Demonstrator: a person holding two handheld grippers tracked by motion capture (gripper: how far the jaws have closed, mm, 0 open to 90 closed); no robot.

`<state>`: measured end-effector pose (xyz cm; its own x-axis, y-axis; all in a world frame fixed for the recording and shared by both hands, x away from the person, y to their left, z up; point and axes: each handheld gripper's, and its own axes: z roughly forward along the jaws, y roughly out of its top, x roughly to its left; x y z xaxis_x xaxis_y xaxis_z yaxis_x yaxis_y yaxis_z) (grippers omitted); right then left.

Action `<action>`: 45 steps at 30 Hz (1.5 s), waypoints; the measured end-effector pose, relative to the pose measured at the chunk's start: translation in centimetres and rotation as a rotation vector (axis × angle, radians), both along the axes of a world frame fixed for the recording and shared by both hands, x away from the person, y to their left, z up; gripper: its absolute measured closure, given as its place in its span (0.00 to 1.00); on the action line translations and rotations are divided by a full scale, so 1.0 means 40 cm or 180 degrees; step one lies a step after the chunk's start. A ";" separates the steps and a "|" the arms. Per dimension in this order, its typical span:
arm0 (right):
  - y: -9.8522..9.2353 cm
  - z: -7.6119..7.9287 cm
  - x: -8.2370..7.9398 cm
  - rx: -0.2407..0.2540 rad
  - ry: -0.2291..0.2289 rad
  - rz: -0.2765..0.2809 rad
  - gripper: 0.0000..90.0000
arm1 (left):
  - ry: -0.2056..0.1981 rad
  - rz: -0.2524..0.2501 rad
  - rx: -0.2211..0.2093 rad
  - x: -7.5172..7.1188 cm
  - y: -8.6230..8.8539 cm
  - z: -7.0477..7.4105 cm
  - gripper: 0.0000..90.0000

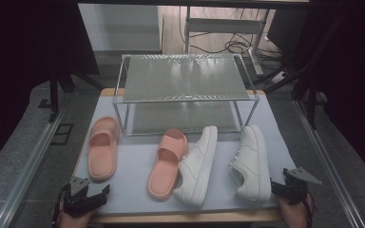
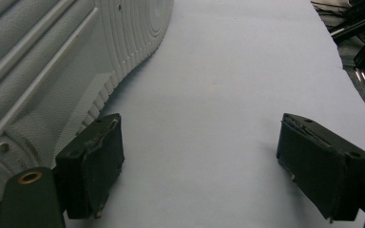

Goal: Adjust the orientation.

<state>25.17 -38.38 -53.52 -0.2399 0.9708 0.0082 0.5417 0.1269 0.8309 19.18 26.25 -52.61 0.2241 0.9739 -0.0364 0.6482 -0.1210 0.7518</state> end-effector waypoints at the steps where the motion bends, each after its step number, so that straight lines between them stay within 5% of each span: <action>1: 0.000 0.000 0.000 0.0000 0.0000 0.0000 0.17 | 0.0000 0.0000 0.0000 0.000 0.000 0.000 0.17; 7: 0.000 0.000 0.000 -0.0005 0.0005 0.0001 0.17 | -0.0133 0.0015 -0.0082 -0.006 -0.002 0.032 0.18; 19: 0.000 0.000 0.000 -0.0008 0.0004 0.0001 0.17 | -0.0073 -0.0122 -0.0127 0.014 -0.016 0.066 0.17; 27: 0.000 0.000 0.000 -0.0006 0.0005 -0.0004 0.17 | -0.0064 -0.0193 -0.0200 0.051 -0.021 0.090 0.19; 45: 0.000 0.000 0.000 -0.0003 0.0007 -0.0005 0.17 | 0.0052 -0.0323 -0.0138 0.158 -0.042 0.112 0.26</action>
